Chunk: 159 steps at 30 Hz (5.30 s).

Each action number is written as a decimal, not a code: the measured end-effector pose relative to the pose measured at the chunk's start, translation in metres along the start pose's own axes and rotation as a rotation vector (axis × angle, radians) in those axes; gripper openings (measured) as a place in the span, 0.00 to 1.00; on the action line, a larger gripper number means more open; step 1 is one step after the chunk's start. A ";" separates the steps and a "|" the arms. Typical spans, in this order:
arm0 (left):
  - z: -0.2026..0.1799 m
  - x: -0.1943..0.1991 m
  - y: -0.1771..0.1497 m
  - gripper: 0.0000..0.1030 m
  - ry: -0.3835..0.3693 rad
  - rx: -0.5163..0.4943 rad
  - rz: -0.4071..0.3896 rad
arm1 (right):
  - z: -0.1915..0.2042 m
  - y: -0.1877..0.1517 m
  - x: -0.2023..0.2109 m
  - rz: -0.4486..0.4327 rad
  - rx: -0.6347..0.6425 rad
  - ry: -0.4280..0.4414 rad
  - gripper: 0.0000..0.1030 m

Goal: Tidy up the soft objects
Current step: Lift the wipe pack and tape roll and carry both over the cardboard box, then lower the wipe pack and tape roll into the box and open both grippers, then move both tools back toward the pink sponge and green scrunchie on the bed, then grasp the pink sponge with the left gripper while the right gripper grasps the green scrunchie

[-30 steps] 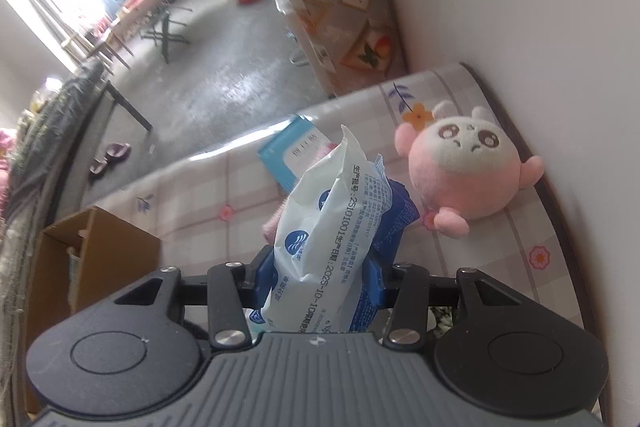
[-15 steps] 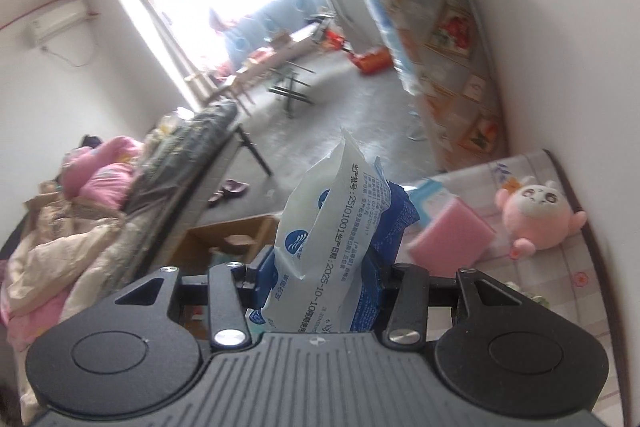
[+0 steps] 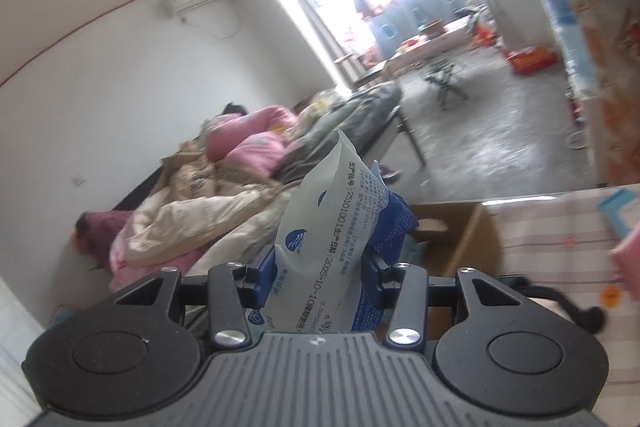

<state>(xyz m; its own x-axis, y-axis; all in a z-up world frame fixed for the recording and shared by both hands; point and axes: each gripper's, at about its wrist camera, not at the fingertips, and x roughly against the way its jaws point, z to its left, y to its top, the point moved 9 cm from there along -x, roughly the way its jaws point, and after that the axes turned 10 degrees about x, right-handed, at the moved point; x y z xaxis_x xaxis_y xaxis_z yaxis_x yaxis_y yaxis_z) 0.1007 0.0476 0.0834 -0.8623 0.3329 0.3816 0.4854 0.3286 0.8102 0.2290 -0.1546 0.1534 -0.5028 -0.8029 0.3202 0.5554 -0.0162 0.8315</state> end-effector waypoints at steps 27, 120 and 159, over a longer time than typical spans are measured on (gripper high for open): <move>0.191 -0.146 0.008 0.46 0.555 0.138 0.392 | -0.028 -0.131 -0.275 0.608 -0.235 -0.060 0.46; -0.024 -0.057 -0.048 1.00 0.100 -0.142 0.171 | -0.060 -0.175 0.110 -0.079 0.043 -0.575 1.00; -0.195 -0.473 -0.094 0.98 0.105 -0.182 0.793 | -0.359 -0.126 0.065 0.435 -0.192 -0.499 1.00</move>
<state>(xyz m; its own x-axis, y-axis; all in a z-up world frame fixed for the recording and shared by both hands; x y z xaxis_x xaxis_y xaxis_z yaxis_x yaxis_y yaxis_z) 0.4349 -0.3131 -0.0868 -0.2858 0.3183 0.9039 0.9334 -0.1211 0.3378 0.3638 -0.4182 -0.0937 -0.4266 -0.3905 0.8158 0.8602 0.1033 0.4993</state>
